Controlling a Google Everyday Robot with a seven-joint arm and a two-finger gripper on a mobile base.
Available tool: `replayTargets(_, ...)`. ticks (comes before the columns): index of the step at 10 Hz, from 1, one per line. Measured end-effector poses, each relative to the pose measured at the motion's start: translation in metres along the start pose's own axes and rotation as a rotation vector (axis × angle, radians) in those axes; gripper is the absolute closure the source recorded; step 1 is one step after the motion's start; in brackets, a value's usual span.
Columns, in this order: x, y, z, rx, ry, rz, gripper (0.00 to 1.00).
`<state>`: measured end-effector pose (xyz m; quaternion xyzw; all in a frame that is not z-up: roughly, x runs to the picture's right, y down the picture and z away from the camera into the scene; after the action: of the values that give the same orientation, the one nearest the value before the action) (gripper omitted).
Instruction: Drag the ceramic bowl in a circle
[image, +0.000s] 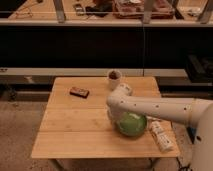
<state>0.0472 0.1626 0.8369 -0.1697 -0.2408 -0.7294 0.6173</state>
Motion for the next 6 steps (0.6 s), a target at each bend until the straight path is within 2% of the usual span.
replayTargets(2,0.051,-0.022,-0.006,0.000,0.034,0.028,1.00)
replayTargets(3,0.066,-0.048,-0.013,0.015,0.041,0.014,1.00)
replayTargets(4,0.073,-0.074,-0.019,0.040,0.038,-0.002,1.00)
replayTargets(5,0.077,-0.114,-0.031,0.077,0.035,-0.040,1.00)
replayTargets(6,0.074,-0.139,-0.038,0.097,0.032,-0.079,1.00)
